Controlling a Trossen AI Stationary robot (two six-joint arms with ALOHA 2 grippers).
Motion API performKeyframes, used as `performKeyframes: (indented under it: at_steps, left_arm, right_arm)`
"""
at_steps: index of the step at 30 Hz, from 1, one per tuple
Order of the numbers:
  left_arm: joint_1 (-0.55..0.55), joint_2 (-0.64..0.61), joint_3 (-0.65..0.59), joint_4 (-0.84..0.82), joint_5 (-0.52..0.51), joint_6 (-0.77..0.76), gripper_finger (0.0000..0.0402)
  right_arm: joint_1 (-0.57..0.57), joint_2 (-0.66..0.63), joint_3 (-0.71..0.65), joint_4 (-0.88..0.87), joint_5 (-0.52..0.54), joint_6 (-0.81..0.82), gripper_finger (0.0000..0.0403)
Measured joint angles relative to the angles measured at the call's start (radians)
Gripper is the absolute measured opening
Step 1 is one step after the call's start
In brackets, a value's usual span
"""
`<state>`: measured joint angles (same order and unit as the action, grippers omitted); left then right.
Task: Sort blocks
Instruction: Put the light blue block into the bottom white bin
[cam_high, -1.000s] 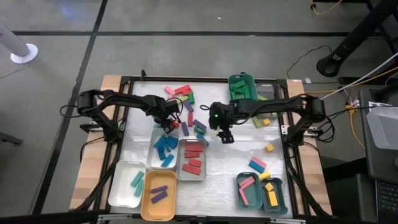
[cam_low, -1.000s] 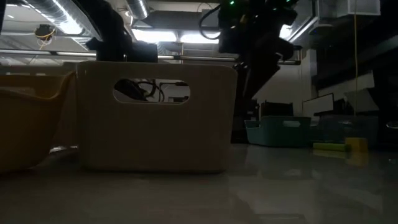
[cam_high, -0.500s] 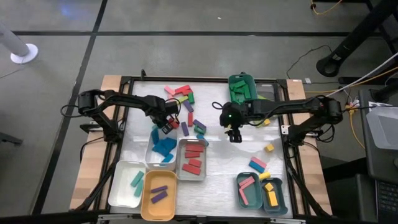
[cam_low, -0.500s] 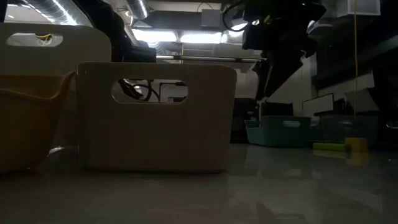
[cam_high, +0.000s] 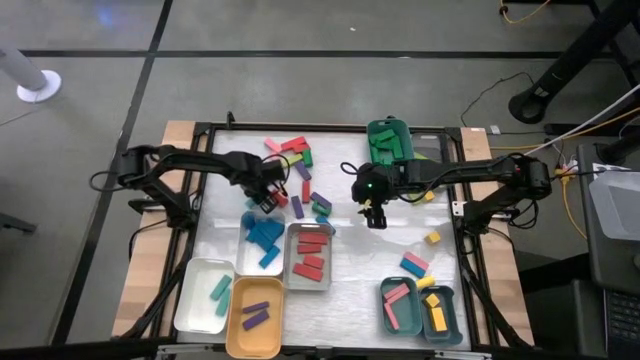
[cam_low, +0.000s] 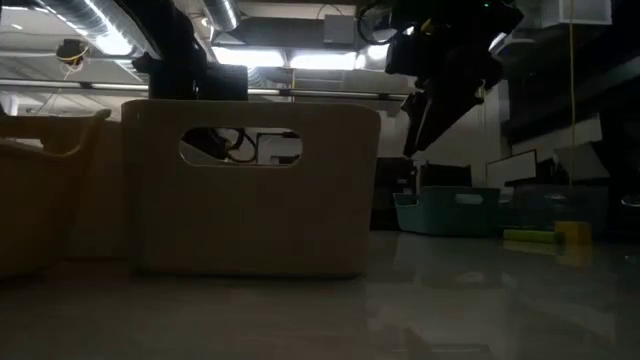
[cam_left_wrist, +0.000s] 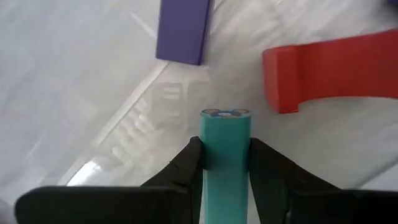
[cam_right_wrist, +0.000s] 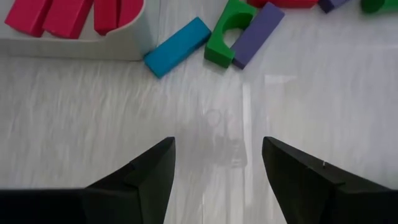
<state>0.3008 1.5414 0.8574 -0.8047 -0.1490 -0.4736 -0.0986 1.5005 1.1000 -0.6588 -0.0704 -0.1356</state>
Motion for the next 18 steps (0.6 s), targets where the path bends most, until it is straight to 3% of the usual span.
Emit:
performKeyframes:
  at_steps: [10, 14, 18]
  left_arm:
    - [0.001, -0.154, 0.002, -0.002, 0.002, -0.014, 0.0094]
    - [0.001, -0.257, 0.036, -0.044, 0.077, -0.024, 0.0094]
    - [-0.01, -0.371, 0.071, -0.09, 0.24, -0.052, 0.0095]
  right_arm:
    - [0.0, 0.0, 0.0, 0.005, 0.0, -0.032, 0.0238]
    - [0.0, 0.0, 0.0, 0.003, 0.019, -0.053, 0.0238]
    - [0.0, 0.0, 0.0, -0.001, 0.039, -0.054, 0.0238]
